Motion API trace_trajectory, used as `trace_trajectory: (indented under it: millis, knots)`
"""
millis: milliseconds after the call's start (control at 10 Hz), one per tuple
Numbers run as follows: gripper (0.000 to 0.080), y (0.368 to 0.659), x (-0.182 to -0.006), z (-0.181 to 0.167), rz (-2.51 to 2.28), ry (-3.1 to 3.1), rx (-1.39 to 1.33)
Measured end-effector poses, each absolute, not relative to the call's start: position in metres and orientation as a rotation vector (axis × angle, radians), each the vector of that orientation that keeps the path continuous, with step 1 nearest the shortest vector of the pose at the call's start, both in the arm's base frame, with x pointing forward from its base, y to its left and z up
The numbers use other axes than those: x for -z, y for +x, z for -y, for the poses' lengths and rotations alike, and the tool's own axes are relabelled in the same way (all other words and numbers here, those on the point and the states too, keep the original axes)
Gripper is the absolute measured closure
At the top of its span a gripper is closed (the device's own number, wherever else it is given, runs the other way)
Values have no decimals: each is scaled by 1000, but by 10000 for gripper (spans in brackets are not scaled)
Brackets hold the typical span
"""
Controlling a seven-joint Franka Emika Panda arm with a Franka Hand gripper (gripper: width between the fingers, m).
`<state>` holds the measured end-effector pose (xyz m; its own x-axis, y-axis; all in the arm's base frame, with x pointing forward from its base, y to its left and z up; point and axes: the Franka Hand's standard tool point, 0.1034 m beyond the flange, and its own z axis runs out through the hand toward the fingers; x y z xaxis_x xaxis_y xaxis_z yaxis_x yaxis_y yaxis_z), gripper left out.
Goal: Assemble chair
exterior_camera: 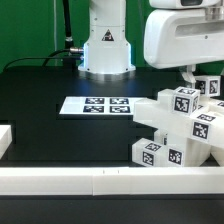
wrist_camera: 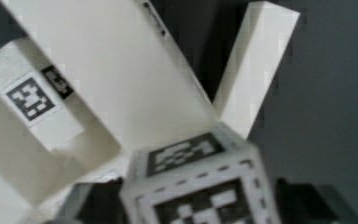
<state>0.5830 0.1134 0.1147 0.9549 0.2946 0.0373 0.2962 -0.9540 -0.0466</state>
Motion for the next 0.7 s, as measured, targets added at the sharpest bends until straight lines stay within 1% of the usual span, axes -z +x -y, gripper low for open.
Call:
trace_trajectory:
  millis: [100, 400, 700]
  knots:
    - [534, 583, -114, -113, 462, -3055, 46]
    - [534, 583, -114, -111, 371, -3063, 37]
    - [534, 584, -114, -111, -101, -3079, 23]
